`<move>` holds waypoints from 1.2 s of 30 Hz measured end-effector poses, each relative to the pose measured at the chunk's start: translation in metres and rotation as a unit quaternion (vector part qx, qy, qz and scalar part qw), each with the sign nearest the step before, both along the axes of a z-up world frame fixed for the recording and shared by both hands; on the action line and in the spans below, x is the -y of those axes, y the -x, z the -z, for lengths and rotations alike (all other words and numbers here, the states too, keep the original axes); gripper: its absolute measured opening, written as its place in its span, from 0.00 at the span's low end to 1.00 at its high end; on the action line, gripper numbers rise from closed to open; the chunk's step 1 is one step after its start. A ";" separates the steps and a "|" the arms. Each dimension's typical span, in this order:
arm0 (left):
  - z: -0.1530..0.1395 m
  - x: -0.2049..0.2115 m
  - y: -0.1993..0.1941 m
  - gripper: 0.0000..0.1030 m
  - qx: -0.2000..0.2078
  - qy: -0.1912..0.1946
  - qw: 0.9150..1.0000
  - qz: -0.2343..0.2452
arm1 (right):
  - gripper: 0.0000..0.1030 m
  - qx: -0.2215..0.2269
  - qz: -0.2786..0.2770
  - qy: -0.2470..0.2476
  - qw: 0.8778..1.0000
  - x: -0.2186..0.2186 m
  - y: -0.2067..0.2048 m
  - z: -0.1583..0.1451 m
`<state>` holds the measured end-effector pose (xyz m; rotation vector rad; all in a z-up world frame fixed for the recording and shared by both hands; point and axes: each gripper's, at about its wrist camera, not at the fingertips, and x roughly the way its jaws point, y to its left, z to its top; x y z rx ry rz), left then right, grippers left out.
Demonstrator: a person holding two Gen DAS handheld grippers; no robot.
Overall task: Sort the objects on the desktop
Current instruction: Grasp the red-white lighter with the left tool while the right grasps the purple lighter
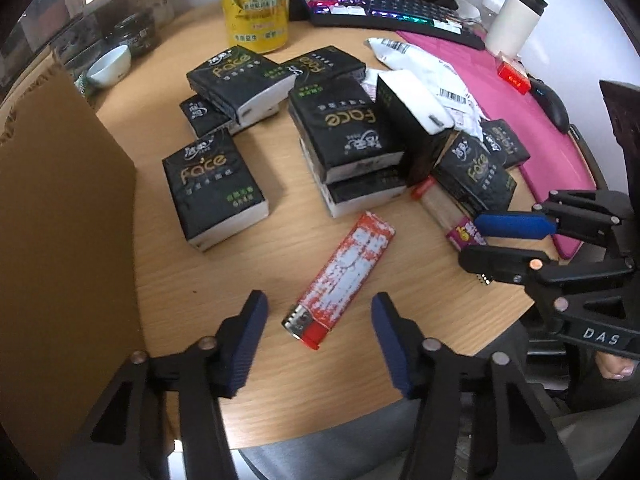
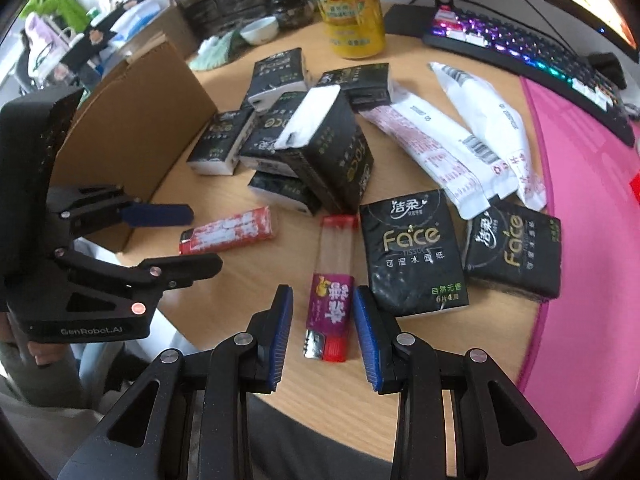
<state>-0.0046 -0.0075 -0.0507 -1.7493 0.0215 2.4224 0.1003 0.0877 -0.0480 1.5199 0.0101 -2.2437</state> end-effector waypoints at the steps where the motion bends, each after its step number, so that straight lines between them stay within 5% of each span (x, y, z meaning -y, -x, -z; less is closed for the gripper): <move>1: 0.000 0.001 0.000 0.50 0.000 0.002 1.000 -0.003 | 0.32 -0.002 0.000 -0.004 1.000 0.001 0.000 0.000; 3: 0.000 0.002 -0.002 0.36 0.003 -0.001 1.000 -0.003 | 0.32 -0.004 0.000 -0.007 1.000 0.003 0.000 0.000; 6: -0.001 0.000 -0.007 0.31 0.012 -0.020 1.000 0.004 | 0.32 -0.005 -0.004 -0.014 1.000 0.007 0.000 0.002; 21: 0.001 -0.016 -0.003 0.38 -0.011 0.026 0.999 0.015 | 0.31 -0.046 -0.003 -0.074 0.996 0.024 -0.004 0.003; 27: 0.000 -0.006 0.000 0.24 -0.010 0.018 1.000 -0.007 | 0.23 -0.052 0.000 -0.089 0.995 0.023 -0.005 0.003; 36: -0.001 0.012 -0.012 0.30 -0.006 0.008 0.999 -0.040 | 0.26 -0.058 0.002 -0.094 0.994 0.027 -0.004 0.002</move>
